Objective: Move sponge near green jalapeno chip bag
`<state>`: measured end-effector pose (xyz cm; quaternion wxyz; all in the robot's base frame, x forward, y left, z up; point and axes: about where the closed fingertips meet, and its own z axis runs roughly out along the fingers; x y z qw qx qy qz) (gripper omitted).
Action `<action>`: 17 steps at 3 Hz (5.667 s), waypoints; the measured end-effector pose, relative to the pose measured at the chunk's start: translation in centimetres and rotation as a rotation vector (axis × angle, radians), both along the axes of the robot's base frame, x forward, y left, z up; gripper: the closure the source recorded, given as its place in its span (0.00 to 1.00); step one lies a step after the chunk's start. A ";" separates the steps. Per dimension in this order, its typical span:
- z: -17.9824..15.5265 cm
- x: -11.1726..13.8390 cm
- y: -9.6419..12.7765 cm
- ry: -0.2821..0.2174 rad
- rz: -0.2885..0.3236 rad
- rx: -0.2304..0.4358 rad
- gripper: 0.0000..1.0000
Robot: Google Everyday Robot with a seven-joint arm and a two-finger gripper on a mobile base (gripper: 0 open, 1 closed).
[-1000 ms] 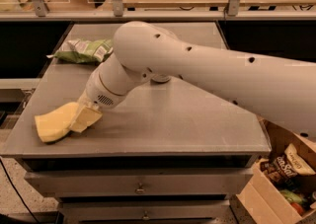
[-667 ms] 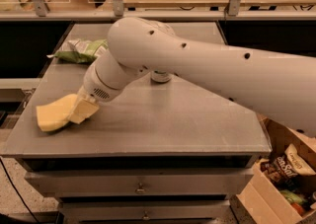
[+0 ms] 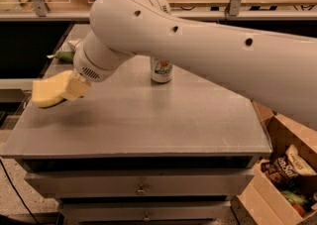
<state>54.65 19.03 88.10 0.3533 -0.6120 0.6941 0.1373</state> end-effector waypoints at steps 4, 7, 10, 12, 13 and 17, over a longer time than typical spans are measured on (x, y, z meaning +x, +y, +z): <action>2.0 6.2 -3.2 0.016 -0.187 -0.052 1.00; 4.6 9.7 -4.6 0.015 -0.232 -0.130 1.00; 5.2 10.5 -6.4 0.024 -0.242 -0.163 1.00; 5.4 12.5 -6.9 0.017 -0.242 -0.174 1.00; 5.3 13.6 -8.2 -0.012 -0.284 -0.155 0.84; 2.6 18.2 -6.8 -0.078 -0.266 0.010 0.00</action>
Offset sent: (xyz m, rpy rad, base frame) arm 0.0466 -0.0433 -0.0024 -0.0135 0.0386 -0.2276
